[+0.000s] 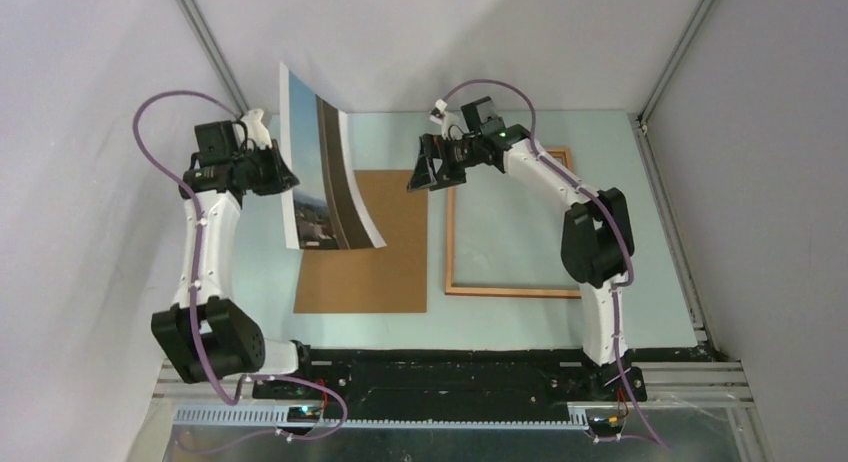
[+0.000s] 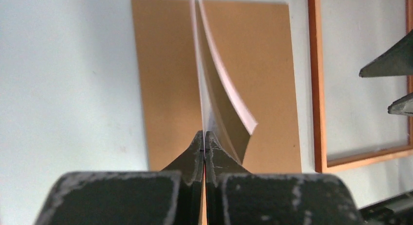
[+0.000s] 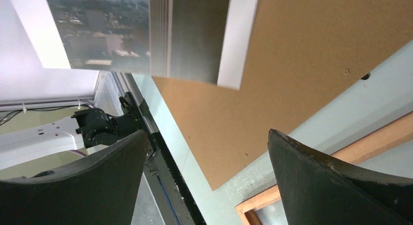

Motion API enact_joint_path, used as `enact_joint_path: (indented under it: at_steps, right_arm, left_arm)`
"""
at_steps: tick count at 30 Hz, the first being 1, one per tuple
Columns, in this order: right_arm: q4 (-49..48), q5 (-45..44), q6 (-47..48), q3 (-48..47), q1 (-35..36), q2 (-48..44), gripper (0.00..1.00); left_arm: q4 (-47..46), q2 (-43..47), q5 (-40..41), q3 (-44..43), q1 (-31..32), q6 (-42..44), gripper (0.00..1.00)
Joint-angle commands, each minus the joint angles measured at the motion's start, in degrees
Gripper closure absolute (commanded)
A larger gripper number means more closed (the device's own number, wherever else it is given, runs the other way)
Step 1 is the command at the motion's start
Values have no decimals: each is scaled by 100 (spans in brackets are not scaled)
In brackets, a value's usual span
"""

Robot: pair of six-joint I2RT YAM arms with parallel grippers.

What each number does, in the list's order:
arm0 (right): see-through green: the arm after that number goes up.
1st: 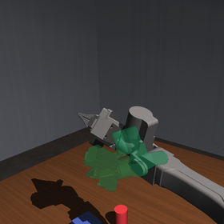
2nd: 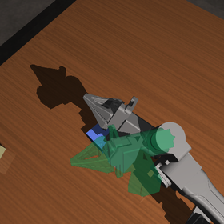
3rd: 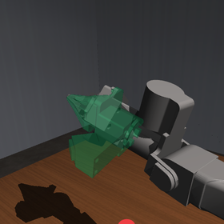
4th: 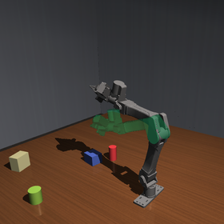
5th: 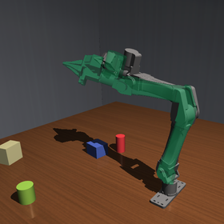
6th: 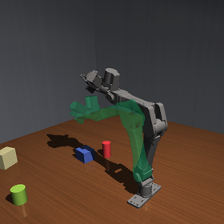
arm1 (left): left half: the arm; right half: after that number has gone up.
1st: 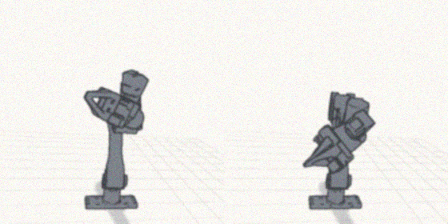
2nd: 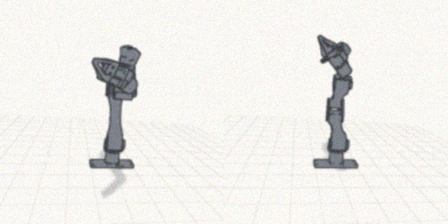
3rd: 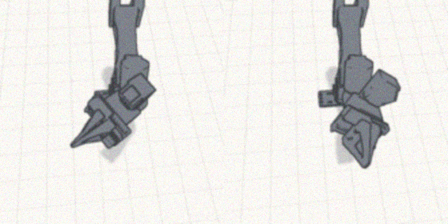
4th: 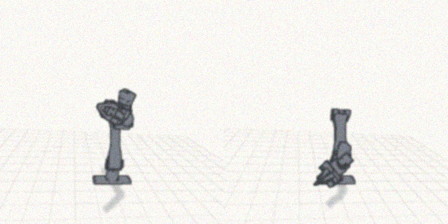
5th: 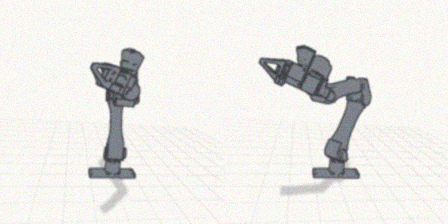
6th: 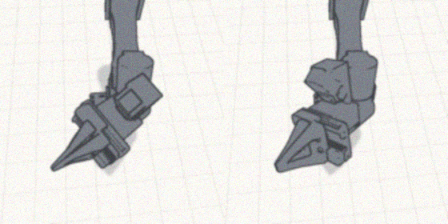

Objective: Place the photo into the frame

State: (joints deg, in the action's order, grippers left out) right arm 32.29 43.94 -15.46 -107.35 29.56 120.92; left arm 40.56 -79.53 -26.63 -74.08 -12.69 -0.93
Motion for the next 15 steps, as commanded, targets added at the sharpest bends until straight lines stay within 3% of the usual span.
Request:
enact_joint_path:
  at_steps: [1,3,8,12,15]
  right_arm:
    - [-185,26,-141,153,-21,-509,3]
    - [-292,46,-224,229,-25,-638,3]
    - [-846,196,-637,668,-162,-926,4]
    - [-1405,339,-966,1223,-387,-1184,4]
    - [-2305,605,-1369,1909,-562,-1398,5]
  left_arm:
    - [611,596,874,-794,308,480,100]
    - [823,729,1559,-1140,675,710,100]
    - [1083,830,3862,-1449,2287,1248,100]
    - [1172,471,4520,-1534,3043,1201,100]
    - [1167,65,4436,-1546,3353,932,100]
